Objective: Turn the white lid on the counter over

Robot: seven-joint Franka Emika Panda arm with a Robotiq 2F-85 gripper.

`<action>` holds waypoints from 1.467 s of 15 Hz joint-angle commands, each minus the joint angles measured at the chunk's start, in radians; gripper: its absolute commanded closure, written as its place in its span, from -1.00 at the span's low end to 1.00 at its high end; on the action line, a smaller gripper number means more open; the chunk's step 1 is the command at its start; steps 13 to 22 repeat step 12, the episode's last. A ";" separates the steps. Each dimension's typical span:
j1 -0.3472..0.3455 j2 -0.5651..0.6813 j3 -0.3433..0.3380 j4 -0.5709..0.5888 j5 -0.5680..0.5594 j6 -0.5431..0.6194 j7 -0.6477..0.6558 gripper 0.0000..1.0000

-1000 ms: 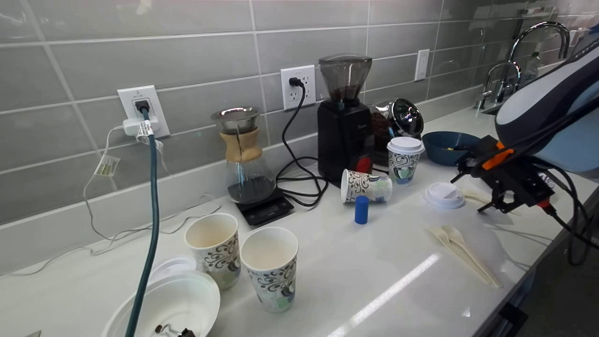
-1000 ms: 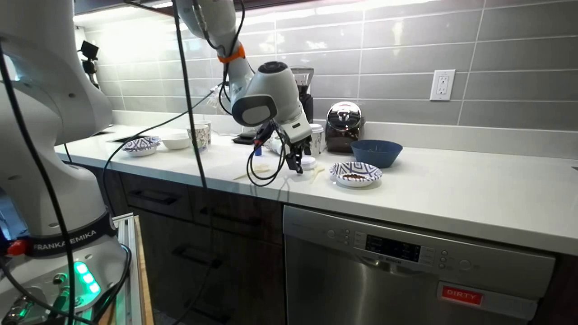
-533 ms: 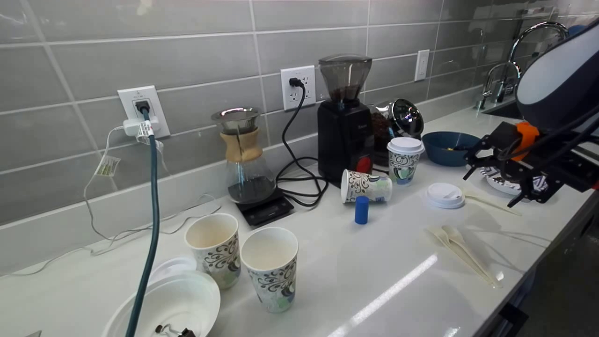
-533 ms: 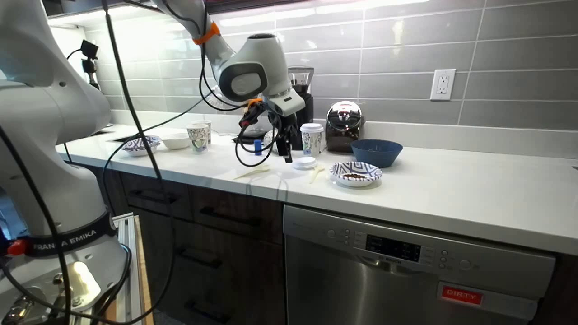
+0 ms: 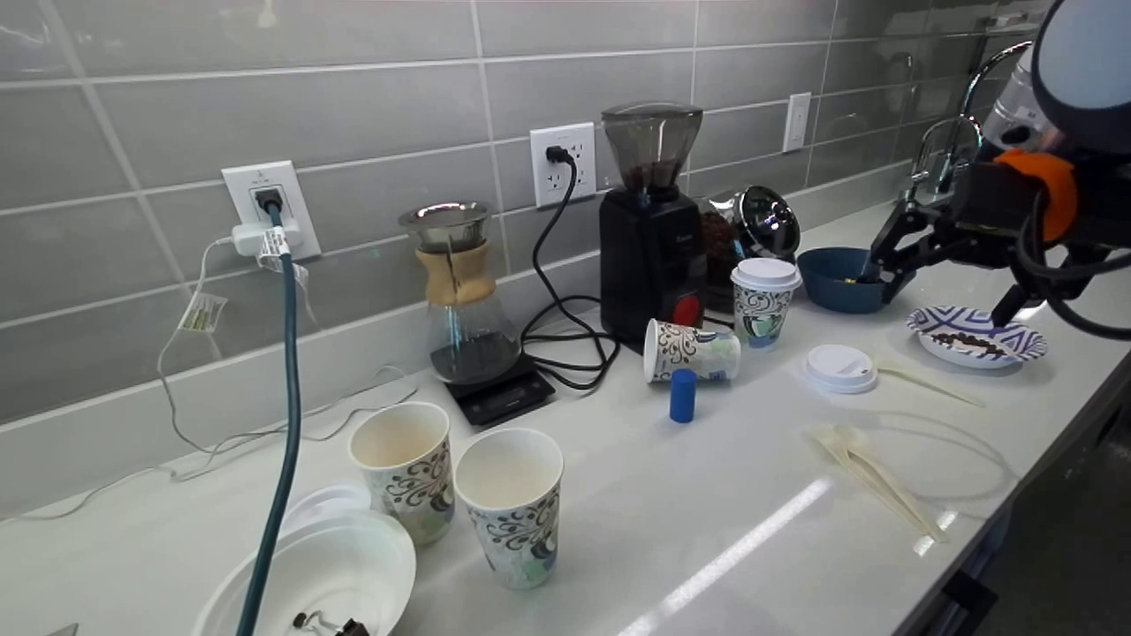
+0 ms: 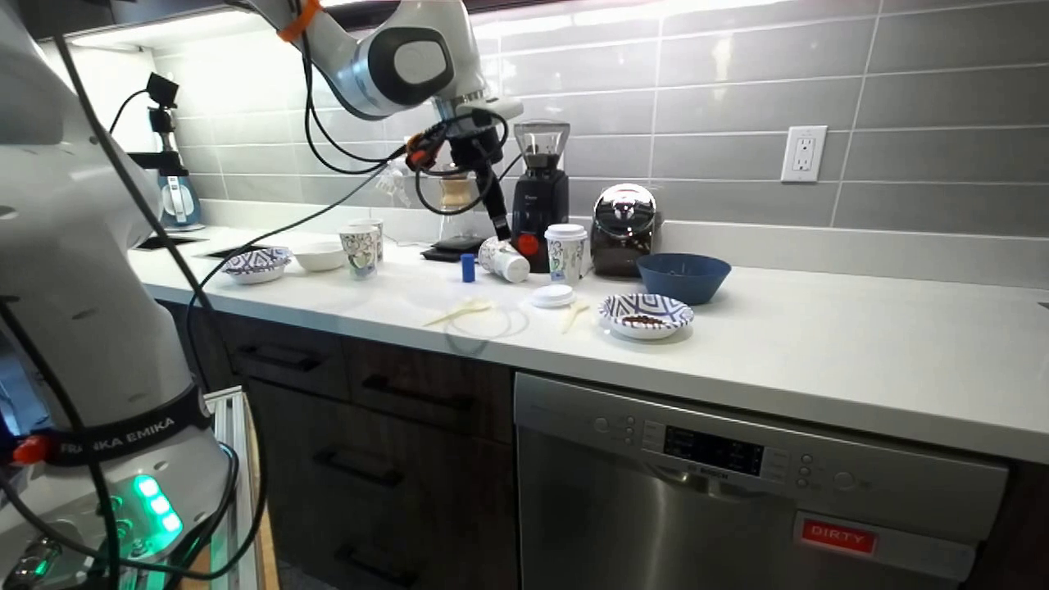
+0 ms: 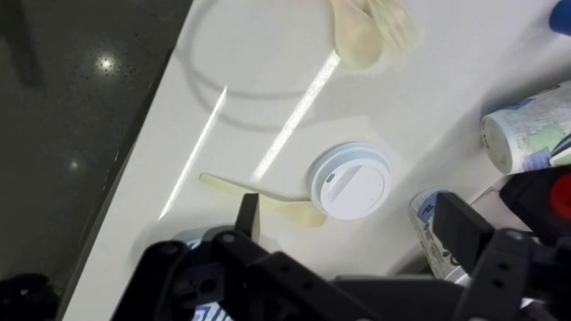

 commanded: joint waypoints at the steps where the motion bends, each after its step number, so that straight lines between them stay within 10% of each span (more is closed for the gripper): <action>1: 0.065 -0.003 -0.065 0.002 -0.082 -0.002 0.017 -1.00; 22: 0.090 -0.001 -0.094 0.003 -0.088 -0.002 0.015 -1.00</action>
